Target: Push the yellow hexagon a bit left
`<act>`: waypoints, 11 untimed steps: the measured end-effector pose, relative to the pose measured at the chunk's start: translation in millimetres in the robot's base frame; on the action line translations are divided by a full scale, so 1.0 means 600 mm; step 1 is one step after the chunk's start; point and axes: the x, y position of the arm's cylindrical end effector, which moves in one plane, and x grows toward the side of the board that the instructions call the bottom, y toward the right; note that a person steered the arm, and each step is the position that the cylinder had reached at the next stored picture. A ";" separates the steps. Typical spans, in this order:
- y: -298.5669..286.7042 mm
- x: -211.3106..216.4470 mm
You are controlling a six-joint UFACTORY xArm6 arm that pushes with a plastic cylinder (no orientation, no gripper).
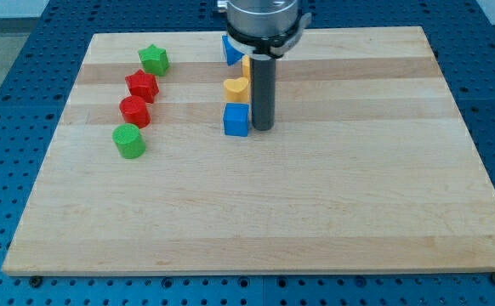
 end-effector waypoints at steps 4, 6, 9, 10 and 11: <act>0.053 -0.204; 0.022 -0.215; -0.044 -0.215; 0.006 -0.215; 0.091 -0.253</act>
